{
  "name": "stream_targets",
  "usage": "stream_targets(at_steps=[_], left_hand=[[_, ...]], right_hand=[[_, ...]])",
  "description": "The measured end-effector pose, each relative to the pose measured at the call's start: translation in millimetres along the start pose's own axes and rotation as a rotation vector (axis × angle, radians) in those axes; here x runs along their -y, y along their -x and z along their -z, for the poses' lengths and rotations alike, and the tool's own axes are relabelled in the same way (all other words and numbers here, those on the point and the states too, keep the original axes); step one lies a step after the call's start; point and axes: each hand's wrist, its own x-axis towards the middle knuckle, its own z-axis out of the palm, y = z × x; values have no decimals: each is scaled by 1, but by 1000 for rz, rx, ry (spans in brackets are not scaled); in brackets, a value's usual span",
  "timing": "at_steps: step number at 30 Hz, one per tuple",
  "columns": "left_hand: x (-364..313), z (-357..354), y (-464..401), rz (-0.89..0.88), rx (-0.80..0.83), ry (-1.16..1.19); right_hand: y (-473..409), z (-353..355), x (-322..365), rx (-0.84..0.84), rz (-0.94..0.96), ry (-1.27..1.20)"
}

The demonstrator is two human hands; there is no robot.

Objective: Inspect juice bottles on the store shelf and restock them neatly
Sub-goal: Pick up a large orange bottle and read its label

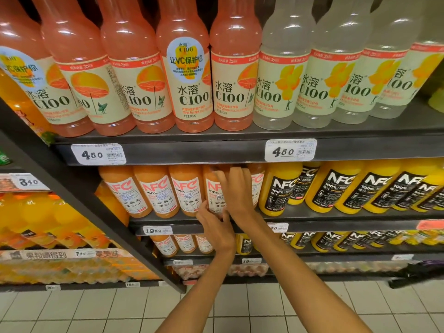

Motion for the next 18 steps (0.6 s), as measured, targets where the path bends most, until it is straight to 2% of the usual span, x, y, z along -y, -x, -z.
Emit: stream_targets(at_steps=[3, 4, 7, 9, 10, 12, 14, 16, 18], left_hand=[[-4, -3, 6, -29, 77, -16], [-4, 2, 8, -29, 106, 14], [6, 15, 12, -31, 39, 113], [12, 24, 17, -69, 117, 110], [13, 24, 18, -99, 164, 105], [6, 22, 15, -145, 252, 103], [-5, 19, 12, -198, 313, 120], [-13, 19, 9, -261, 328, 127], [-15, 17, 6, -302, 328, 101]], right_hand=[[7, 2, -1, -26, 20, 5], [10, 5, -1, -70, 47, -37], [15, 27, -5, -277, 107, -120], [11, 44, -12, -353, 62, -72], [5, 50, -13, -339, 41, -20], [-7, 57, -13, -213, 16, 26], [-18, 60, -8, 7, -29, 83], [-28, 60, -2, 268, -99, 412], [-34, 63, 2, 368, -40, 688]])
